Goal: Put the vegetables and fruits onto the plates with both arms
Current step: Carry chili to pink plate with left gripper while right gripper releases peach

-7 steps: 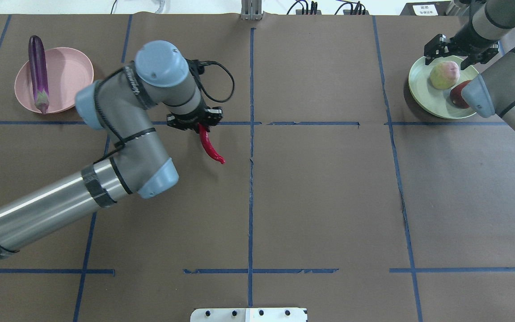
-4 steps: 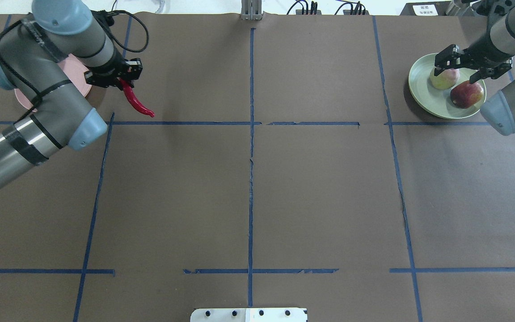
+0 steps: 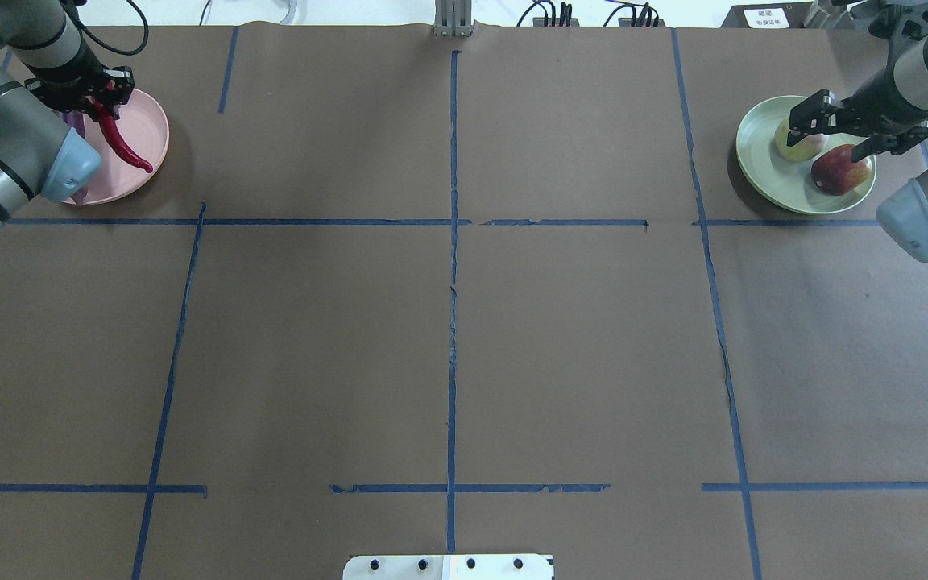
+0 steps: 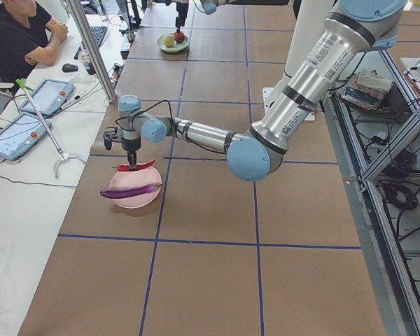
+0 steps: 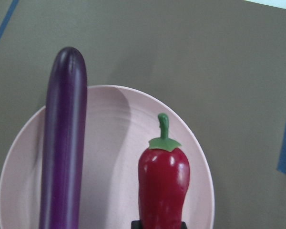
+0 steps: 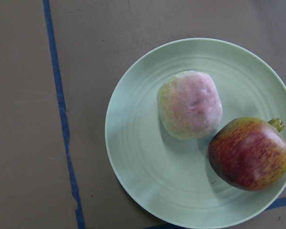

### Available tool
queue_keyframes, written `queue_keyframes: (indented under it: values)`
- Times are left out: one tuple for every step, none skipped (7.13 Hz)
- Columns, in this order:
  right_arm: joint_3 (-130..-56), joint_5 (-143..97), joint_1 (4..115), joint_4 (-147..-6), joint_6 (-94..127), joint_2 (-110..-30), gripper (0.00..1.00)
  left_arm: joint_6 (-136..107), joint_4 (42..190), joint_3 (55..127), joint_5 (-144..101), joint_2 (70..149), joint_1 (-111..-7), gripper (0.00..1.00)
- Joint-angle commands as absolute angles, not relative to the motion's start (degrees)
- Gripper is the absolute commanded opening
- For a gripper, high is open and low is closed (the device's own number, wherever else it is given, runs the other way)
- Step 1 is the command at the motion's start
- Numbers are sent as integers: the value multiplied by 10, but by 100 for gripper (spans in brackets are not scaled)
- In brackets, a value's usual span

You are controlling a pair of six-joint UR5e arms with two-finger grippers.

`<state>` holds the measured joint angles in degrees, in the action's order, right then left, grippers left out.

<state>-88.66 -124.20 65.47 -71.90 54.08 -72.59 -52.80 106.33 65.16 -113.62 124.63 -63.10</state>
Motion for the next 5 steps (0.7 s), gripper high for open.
queue_keyframes:
  values:
    - [-903,-1242,650,-720,550,-725,100,-480,1074,638,-1137,1245,-633,91]
    - [-907,-1243,650,-722,555,-726,100,-480,1105,641,-1144,1243,-633,93]
    - [-913,-1246,654,-723,561,-721,100,-479,1107,649,-1187,1240,-635,97]
    - [-912,-1296,689,-729,556,-722,100,-463,1105,697,-1206,1215,-649,97]
    - [-908,-1302,705,-731,551,-726,100,-431,1100,732,-1208,1196,-660,97]
